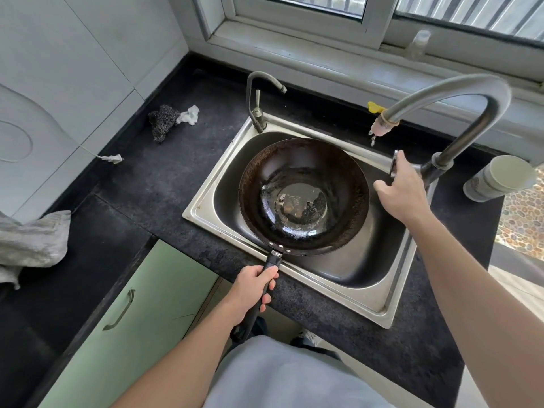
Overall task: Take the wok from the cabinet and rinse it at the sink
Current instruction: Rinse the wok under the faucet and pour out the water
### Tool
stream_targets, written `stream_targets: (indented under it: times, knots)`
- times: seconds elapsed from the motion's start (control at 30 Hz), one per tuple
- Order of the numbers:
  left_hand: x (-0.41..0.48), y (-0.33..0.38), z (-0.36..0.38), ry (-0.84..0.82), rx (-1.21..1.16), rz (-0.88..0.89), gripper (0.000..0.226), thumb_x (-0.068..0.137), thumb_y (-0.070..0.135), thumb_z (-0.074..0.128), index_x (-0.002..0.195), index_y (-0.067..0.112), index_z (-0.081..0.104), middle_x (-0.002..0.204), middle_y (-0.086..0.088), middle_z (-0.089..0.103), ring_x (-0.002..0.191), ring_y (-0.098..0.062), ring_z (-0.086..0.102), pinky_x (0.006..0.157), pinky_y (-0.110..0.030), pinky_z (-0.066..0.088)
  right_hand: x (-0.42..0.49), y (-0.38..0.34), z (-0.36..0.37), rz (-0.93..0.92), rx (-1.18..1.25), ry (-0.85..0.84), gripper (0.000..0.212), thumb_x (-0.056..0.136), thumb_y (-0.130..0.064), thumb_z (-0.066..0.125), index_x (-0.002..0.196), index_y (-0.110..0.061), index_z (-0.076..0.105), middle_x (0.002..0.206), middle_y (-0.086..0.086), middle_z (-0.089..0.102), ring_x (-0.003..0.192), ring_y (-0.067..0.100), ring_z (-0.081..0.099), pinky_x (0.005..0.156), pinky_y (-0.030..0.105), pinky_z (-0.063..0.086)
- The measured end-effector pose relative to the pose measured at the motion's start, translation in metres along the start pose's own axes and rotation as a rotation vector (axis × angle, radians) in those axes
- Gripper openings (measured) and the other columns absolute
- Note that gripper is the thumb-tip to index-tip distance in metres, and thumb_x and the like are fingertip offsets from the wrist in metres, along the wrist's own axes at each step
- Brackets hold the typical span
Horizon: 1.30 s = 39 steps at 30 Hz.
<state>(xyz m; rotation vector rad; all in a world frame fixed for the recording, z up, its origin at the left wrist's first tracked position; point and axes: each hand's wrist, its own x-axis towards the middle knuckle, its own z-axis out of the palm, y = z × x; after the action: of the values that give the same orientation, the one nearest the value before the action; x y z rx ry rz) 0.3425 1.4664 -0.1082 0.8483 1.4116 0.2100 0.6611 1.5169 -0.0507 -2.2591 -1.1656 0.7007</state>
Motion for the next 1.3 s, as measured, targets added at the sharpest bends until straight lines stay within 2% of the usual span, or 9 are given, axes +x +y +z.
stream_targets:
  times: [0.47,0.93,1.13,1.3]
  knots:
    - [-0.002,0.003,0.001,-0.002,0.003,-0.004,0.026,0.099,0.026,0.055,0.097,0.001,0.063,0.069,-0.002,0.054,0.042,-0.011,0.043,0.038,-0.023,0.037,0.003,0.002,0.0,-0.019,-0.013,-0.004,0.078,0.091,-0.012,0.06,0.156,-0.008,0.016,0.161,0.013,0.029,0.149,0.03,0.027,0.122,0.046,0.025]
    - [-0.003,0.005,0.001,-0.009,0.004,-0.019,0.027,0.099,0.026,0.055,0.097,0.001,0.064,0.066,0.0,0.054,0.041,-0.012,0.043,0.038,-0.023,0.037,0.004,0.008,0.001,-0.018,-0.008,-0.004,0.078,0.092,-0.012,0.059,0.157,-0.009,0.014,0.163,0.012,0.025,0.149,0.029,0.026,0.122,0.045,0.024]
    - [-0.002,0.004,0.0,-0.016,-0.001,-0.023,0.026,0.099,0.026,0.054,0.097,0.002,0.064,0.066,0.0,0.054,0.041,-0.012,0.043,0.038,-0.024,0.037,-0.004,0.01,0.002,-0.02,0.006,0.026,0.076,0.092,-0.014,0.059,0.156,-0.008,0.017,0.16,0.014,0.03,0.147,0.03,0.031,0.12,0.048,0.029]
    - [-0.002,0.004,-0.001,-0.036,-0.025,-0.034,0.023,0.099,0.025,0.055,0.095,0.004,0.064,0.067,-0.001,0.054,0.041,-0.012,0.043,0.038,-0.024,0.037,-0.044,0.013,0.018,0.008,0.145,0.052,0.072,0.09,-0.012,0.058,0.154,-0.013,0.025,0.153,0.011,0.041,0.138,0.025,0.044,0.112,0.05,0.041]
